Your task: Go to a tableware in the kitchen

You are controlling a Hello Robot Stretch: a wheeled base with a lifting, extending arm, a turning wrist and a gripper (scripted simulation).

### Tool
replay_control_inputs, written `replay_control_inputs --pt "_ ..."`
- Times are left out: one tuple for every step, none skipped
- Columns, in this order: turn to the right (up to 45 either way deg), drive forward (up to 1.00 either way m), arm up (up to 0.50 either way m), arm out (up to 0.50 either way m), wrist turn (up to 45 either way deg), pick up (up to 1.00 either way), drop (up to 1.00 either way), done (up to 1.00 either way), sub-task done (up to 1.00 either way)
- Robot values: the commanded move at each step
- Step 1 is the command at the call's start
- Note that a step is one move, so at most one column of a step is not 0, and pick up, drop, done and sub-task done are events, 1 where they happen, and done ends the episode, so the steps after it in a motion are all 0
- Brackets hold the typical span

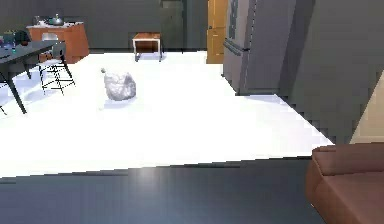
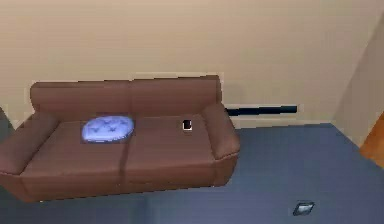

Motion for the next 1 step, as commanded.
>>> replay_control_inputs --pt "0.0 0.95 0.00 0.00 0.0 0.00 0.00 0.00 0.00"
